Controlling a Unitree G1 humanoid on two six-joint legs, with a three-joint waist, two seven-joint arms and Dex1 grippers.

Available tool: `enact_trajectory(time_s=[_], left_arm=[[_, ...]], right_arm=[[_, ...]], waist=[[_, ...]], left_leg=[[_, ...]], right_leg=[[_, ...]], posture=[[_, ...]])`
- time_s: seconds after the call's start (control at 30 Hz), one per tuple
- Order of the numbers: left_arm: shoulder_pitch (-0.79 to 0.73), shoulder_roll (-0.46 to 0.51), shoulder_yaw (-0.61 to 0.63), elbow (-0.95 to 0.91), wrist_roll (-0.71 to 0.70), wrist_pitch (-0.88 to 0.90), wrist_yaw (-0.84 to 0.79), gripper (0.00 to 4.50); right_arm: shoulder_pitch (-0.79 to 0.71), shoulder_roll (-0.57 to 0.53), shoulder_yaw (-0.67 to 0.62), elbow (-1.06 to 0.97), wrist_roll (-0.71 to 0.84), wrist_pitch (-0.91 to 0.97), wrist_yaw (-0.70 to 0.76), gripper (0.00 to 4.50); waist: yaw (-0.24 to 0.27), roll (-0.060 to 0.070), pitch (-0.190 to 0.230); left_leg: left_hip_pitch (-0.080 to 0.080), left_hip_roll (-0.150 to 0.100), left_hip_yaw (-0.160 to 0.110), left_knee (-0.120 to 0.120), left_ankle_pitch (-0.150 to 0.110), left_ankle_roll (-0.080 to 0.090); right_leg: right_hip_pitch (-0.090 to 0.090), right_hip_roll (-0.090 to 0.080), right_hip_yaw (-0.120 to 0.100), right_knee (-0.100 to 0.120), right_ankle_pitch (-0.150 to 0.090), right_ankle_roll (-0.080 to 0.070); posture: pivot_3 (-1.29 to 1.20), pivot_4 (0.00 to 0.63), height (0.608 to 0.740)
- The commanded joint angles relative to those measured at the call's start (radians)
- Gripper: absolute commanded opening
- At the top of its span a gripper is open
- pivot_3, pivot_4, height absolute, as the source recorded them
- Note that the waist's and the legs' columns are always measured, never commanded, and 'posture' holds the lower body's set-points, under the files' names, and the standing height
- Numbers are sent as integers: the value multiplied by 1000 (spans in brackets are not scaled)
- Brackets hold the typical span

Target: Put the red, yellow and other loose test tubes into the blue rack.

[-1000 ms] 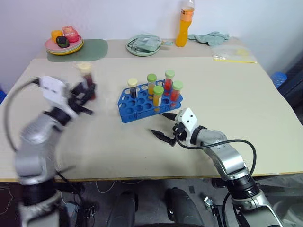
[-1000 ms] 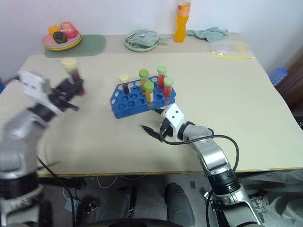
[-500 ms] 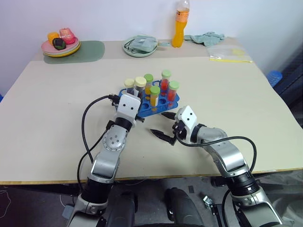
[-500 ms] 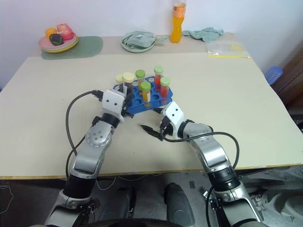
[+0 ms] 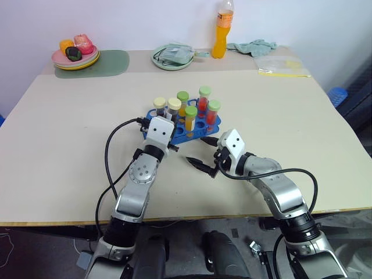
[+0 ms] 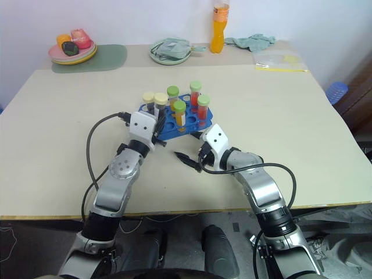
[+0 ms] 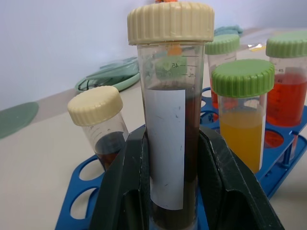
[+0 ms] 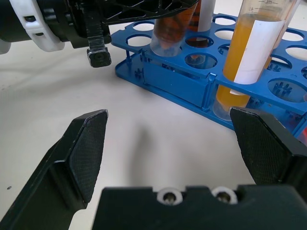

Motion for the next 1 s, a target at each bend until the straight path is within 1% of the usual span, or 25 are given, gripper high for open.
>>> enact_trajectory(time_s=[0.03,0.13,0.37,0.43,0.47,0.5,0.6,0.77,0.8,0.9,1.0], left_arm=[[1,-21,19,20,-44,-40,-12,879],[4,-34,25,38,-79,-72,-35,879],[15,-36,28,75,-90,-114,-44,879],[23,-36,32,71,-96,-125,-45,1810],[28,-35,35,64,-100,-131,-46,2196],[34,-31,36,53,-100,-141,-48,2767],[74,-3,74,-38,-148,-131,-80,4201],[211,128,193,-265,-296,-15,-188,4201],[270,183,260,-320,-360,38,-229,4201],[408,314,413,-421,-479,154,-306,4201],[493,395,529,-428,-539,212,-340,4201]], right_arm=[[-8,6,-7,-36,12,-14,1,4500],[-9,7,-3,-36,12,-15,3,4500],[-13,7,2,-35,8,-20,8,4500],[-15,6,-1,-38,12,-18,9,4500],[-17,6,-3,-40,15,-18,11,4500],[-18,3,-7,-43,18,-18,14,4500],[-27,-28,-38,-67,47,-3,47,4500],[-31,-153,-111,-93,115,39,149,4500],[-34,-188,-145,-69,125,43,161,4500],[-40,-270,-236,29,128,17,177,4500],[-45,-313,-296,103,144,3,189,4500]], waist=[[0,0,0],[0,0,0],[3,0,0],[3,0,0],[2,0,0],[1,0,0],[-1,0,0],[-4,1,0],[-5,1,0],[-5,1,0],[2,1,0]], left_leg=[[0,0,0,0,0,0],[0,0,0,0,0,0],[0,0,0,1,0,0],[0,0,0,1,0,0],[0,0,0,1,0,0],[0,0,0,1,0,0],[0,0,0,0,0,0],[0,1,0,0,0,0],[0,1,0,0,0,0],[0,1,1,0,-1,1],[0,1,1,0,-1,1]], right_leg=[[0,0,0,0,0,0],[0,0,0,0,0,0],[0,-1,0,0,0,0],[0,0,0,0,0,0],[0,0,0,0,0,0],[0,-1,0,0,0,0],[0,0,0,0,0,0],[0,0,0,0,0,0],[0,0,0,0,0,0],[0,1,0,0,0,0],[1,0,0,-1,0,-1]], posture=[[0,150,740],[0,150,740],[0,150,740],[0,150,740],[0,150,740],[0,150,740],[0,150,740],[0,150,740],[0,150,740],[0,150,740],[0,150,740]])
